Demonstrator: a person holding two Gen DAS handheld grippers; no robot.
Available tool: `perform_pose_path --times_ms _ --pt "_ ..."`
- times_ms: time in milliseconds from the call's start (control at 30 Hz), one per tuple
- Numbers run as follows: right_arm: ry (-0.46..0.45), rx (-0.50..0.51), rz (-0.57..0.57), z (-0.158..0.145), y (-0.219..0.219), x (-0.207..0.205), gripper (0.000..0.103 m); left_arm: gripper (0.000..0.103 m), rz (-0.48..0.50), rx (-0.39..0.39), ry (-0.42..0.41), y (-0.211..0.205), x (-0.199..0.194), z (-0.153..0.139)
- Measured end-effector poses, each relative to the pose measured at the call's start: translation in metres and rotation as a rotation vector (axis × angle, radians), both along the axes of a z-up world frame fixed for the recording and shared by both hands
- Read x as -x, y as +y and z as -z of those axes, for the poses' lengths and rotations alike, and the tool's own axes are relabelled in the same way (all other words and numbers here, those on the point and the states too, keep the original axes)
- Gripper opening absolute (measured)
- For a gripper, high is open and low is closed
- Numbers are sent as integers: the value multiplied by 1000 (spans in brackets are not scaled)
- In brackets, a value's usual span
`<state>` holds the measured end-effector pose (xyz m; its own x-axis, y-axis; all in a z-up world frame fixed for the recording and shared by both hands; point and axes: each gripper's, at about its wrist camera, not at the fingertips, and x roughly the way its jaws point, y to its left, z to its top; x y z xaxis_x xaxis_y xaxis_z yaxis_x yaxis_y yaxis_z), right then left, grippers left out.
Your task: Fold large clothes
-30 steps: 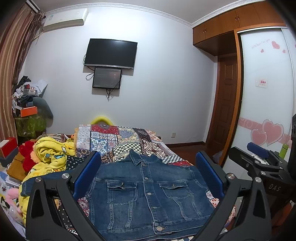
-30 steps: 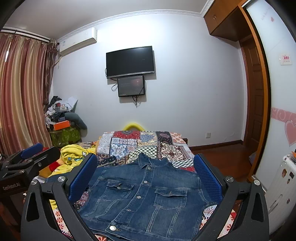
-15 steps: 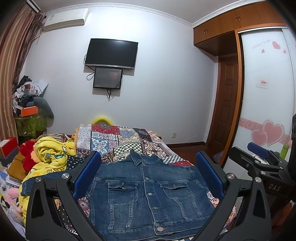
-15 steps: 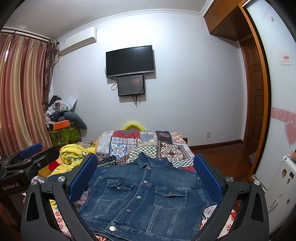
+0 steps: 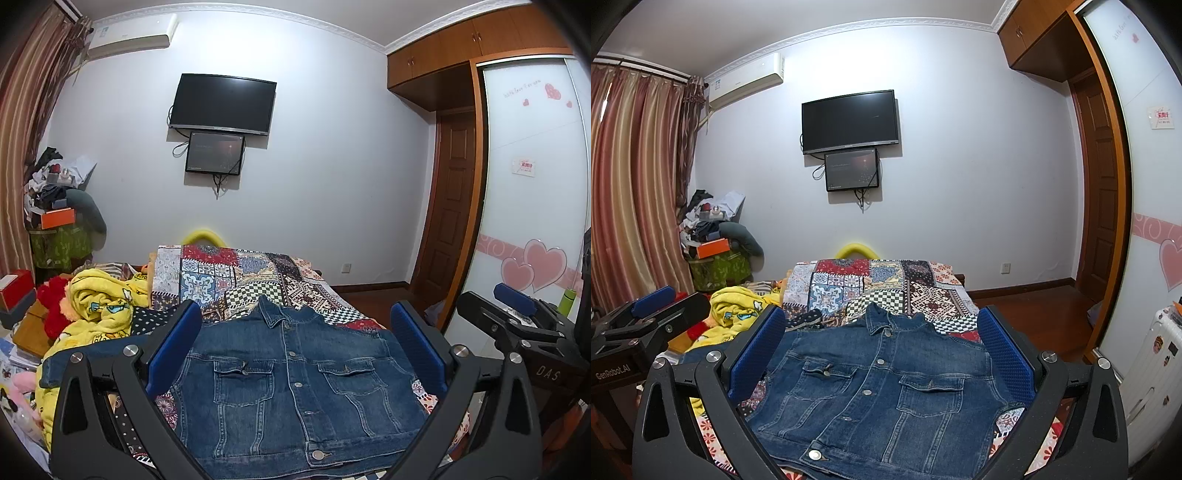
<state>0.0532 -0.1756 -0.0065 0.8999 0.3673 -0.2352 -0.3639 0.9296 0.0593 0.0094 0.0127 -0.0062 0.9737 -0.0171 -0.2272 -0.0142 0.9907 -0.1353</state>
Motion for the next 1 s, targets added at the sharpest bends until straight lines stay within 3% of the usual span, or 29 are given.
perform_pose_path --times_ms 1000 --pt "16 8 4 3 3 -5 103 103 -7 14 20 5 -9 8"
